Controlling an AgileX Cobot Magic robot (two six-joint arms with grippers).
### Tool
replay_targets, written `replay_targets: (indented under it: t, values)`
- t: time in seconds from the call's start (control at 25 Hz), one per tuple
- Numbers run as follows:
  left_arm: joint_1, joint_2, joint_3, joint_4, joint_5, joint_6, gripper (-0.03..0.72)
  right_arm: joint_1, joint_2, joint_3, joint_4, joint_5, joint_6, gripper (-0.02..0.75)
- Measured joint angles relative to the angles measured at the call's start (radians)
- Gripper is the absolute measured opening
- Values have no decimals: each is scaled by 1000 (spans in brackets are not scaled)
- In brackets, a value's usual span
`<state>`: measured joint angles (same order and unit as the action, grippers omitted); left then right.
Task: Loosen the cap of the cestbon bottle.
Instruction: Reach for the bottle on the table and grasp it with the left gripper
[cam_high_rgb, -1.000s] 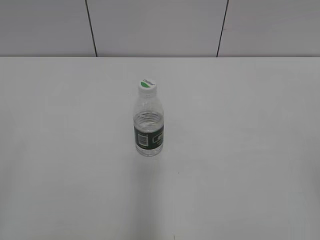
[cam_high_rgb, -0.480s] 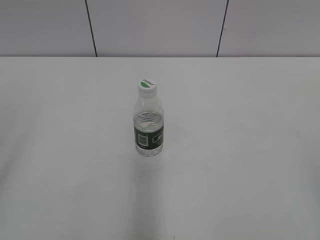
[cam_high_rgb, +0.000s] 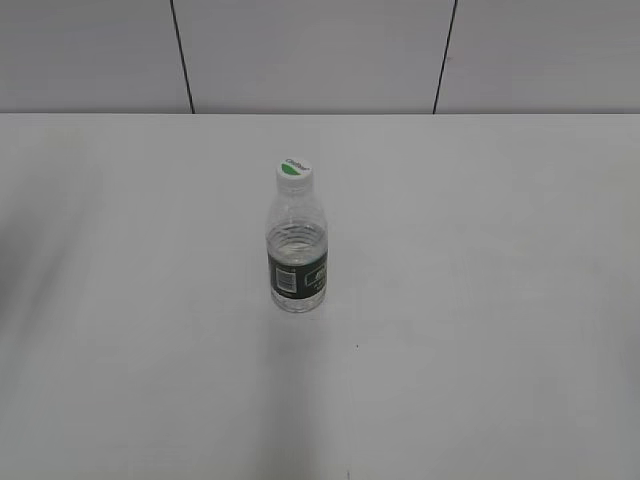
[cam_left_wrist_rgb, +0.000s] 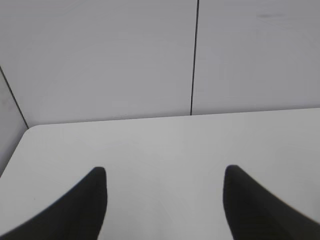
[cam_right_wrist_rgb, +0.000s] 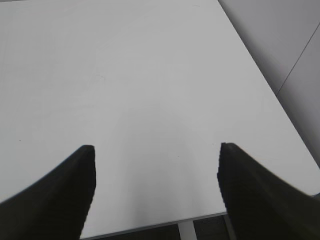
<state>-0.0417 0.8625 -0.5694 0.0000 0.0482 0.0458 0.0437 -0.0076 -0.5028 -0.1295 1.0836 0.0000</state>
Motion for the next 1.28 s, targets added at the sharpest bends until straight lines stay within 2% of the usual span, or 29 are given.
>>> replay_targets:
  t: [0.24, 0.4, 0.56, 0.68, 0.92, 1.08, 1.12, 1.28]
  values:
    - [0, 217, 0, -13, -263, -7, 436, 0, 0, 0, 0, 0, 0, 584]
    - [0, 334, 45, 52, -506, -104, 422, 0, 0, 0, 0, 0, 0, 584]
    - [0, 438, 110, 196, -721, -221, 416, 0, 0, 0, 0, 0, 0, 584]
    - [0, 509, 148, 301, -849, -241, 417, 0, 0, 0, 0, 0, 0, 584]
    - [0, 663, 168, 462, -990, -314, 417, 0, 0, 0, 0, 0, 0, 584]
    - [0, 789, 168, 632, -1097, -353, 417, 0, 6, 0, 0, 0, 0, 584]
    - [0, 844, 168, 710, -1143, -357, 417, 0, 19, 0, 0, 0, 0, 584]
    - [0, 930, 168, 867, -1232, -360, 417, 0, 93, 0, -3, 0, 0, 584]
